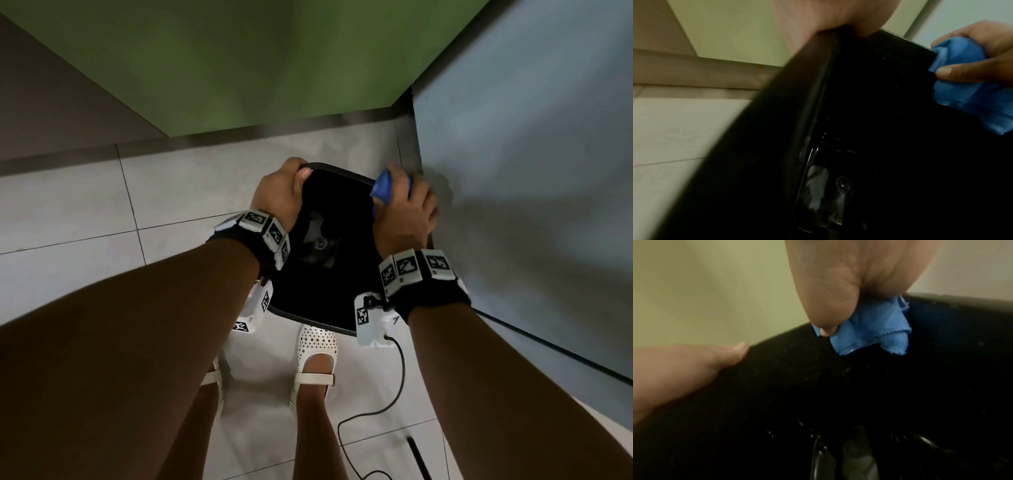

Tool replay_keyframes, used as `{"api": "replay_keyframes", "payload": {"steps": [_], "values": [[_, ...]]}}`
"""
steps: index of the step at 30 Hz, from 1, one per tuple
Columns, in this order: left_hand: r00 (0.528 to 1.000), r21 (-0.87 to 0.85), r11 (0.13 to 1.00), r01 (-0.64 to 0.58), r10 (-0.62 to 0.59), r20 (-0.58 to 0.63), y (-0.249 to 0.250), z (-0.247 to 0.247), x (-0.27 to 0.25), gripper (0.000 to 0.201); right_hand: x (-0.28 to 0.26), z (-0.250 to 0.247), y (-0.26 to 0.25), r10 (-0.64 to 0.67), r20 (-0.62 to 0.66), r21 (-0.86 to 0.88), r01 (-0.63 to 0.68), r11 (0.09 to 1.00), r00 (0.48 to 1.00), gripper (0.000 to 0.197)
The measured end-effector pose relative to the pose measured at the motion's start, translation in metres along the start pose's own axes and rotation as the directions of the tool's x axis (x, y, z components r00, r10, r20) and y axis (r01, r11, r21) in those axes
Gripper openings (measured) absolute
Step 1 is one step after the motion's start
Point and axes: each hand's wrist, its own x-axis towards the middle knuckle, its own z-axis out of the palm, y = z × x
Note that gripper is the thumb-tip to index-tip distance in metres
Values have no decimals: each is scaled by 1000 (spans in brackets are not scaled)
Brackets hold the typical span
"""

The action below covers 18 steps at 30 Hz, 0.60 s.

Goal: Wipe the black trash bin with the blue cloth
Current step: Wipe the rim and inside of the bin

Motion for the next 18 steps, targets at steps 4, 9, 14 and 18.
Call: {"api": "replay_keyframes", "payload": {"steps": [4,9,14,18], "values": [[998,20,1000,23,-21,-64,-19,-23,-4,33,6,11,-30,-121,3,31,121,992,993,53],[993,32,999,31,-27,-118,-42,-49,-11,36,-4,25,-69,-205,-14,88,205,975,979,52],[992,-67,997,24,-32,-121,-44,-44,-17,37,-7,38,-111,-446,103,6,448,894,889,54],[986,-97,994,51,-66,-156,-42,-42,-19,35,-7,36,-113,-429,85,13,429,903,899,53]]}}
